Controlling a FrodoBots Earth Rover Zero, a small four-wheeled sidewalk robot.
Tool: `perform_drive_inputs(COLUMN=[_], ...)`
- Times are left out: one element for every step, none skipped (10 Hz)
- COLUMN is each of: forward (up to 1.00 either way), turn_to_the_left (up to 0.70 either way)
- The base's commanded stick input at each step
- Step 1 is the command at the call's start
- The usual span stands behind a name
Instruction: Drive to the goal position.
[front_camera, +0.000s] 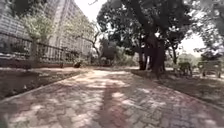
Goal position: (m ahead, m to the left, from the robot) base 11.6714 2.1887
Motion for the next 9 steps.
perform_drive_inputs(forward=[0.7,0.7,0.7,0.7,0.7,0.7,0.7,0.7,0.7], turn_to_the_left=[0.0,0.0,0.0,0.0,0.0,0.0,0.0,0.0,0.0])
